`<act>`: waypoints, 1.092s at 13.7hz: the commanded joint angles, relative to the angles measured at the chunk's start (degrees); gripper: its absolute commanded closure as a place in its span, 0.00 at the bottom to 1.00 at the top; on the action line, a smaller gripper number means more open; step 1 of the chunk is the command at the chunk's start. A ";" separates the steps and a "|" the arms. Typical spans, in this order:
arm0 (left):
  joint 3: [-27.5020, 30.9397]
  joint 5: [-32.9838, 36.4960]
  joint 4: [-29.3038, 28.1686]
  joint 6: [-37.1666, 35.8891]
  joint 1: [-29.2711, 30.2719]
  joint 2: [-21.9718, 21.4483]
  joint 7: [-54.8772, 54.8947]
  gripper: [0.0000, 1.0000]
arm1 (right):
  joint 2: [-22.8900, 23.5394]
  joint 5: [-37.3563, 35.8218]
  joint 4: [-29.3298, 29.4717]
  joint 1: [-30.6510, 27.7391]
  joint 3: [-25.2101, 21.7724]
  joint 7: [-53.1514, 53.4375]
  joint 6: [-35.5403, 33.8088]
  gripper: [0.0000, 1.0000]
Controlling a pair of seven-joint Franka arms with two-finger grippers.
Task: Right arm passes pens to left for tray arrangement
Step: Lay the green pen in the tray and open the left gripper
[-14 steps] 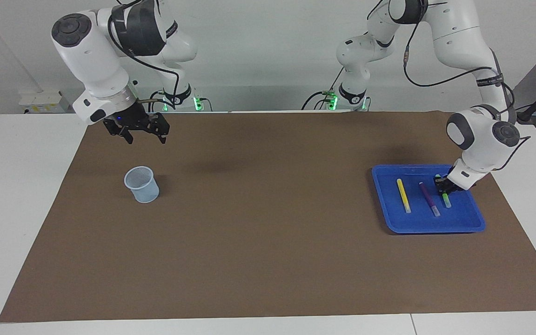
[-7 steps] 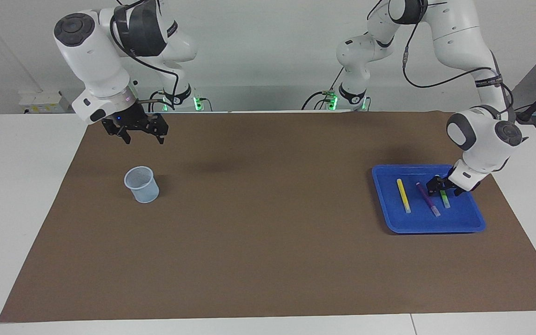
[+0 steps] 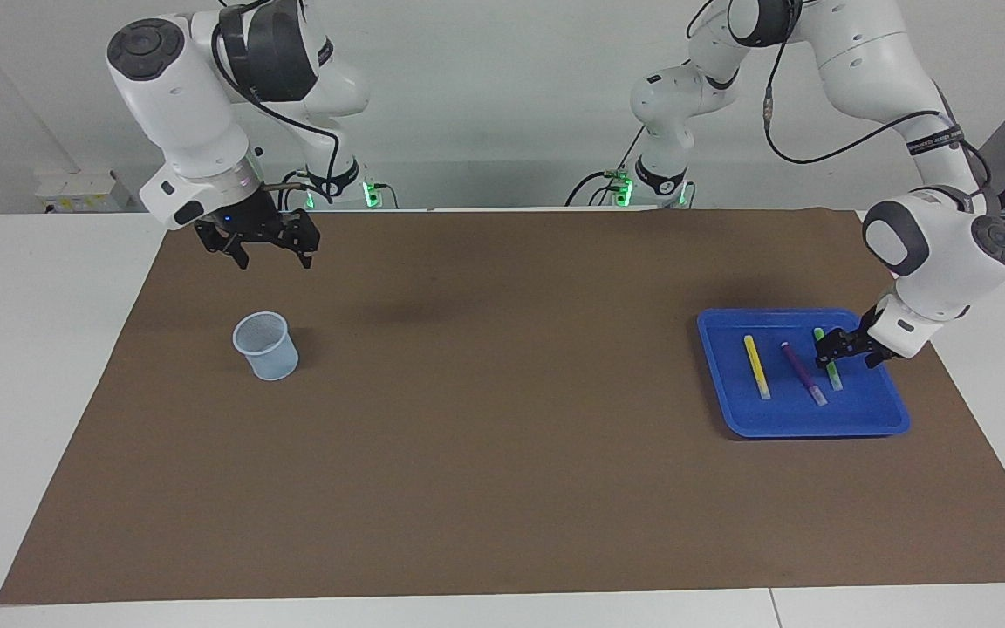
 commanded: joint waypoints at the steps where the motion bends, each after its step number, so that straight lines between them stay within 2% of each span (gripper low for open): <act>1: 0.34 -0.66 4.26 -4.29 -1.51 -0.18 -3.11 0.00 | -0.06 -1.16 0.57 -0.89 0.82 -0.40 -0.63 0.00; 4: 0.16 -0.66 6.98 -6.75 -2.91 -1.50 -6.44 0.00 | -0.06 -1.16 0.57 -0.89 1.00 -0.40 -0.72 0.00; 9: 0.16 -0.22 14.63 -15.10 -6.95 -2.37 -9.27 0.00 | -0.06 -0.99 0.66 -0.89 0.91 -0.40 -0.45 0.00; 13: 0.34 0.14 15.69 -20.28 -9.24 -4.49 -9.27 0.00 | 0.03 -0.90 0.75 -0.89 1.00 -0.40 -0.54 0.00; 15: 0.16 0.22 19.02 -24.40 -9.33 -4.66 -9.27 0.00 | 0.11 -0.90 1.18 -0.89 0.91 -0.40 -0.63 0.00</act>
